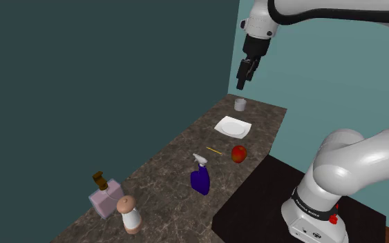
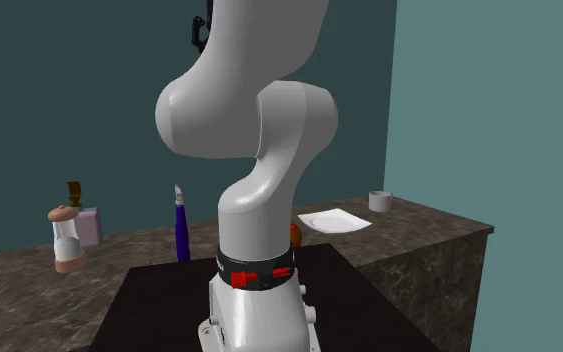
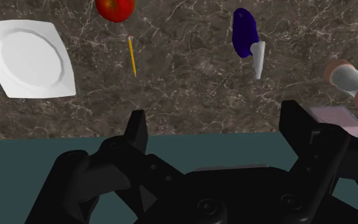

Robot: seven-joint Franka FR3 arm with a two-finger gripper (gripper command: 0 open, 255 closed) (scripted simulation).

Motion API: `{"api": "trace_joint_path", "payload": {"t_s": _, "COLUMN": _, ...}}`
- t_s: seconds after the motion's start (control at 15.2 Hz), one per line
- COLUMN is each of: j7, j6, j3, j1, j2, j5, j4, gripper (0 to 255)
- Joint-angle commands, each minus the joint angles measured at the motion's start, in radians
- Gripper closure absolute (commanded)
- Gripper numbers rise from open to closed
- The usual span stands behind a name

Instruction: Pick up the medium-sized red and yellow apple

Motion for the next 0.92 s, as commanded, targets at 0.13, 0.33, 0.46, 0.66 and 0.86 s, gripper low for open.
{"api": "trace_joint_path", "payload": {"t_s": 0.13, "j7": -0.03, "j6": 0.047, "j3": -0.025, "j1": -0.004, "j2": 0.006, "j5": -0.009, "j4": -0.054, "gripper": 0}}
{"api": "trace_joint_path", "payload": {"t_s": 0.33, "j7": -0.074, "j6": 0.12, "j3": -0.062, "j1": -0.012, "j2": 0.024, "j5": -0.023, "j4": -0.126, "gripper": 0}}
{"api": "trace_joint_path", "payload": {"t_s": 0.46, "j7": -0.104, "j6": 0.17, "j3": -0.088, "j1": -0.018, "j2": 0.042, "j5": -0.033, "j4": -0.17, "gripper": 0}}
{"api": "trace_joint_path", "payload": {"t_s": 0.66, "j7": -0.149, "j6": 0.249, "j3": -0.127, "j1": -0.028, "j2": 0.081, "j5": -0.049, "j4": -0.228, "gripper": 0}}
{"api": "trace_joint_path", "payload": {"t_s": 0.86, "j7": -0.196, "j6": 0.331, "j3": -0.167, "j1": -0.038, "j2": 0.134, "j5": -0.063, "j4": -0.275, "gripper": 0}}
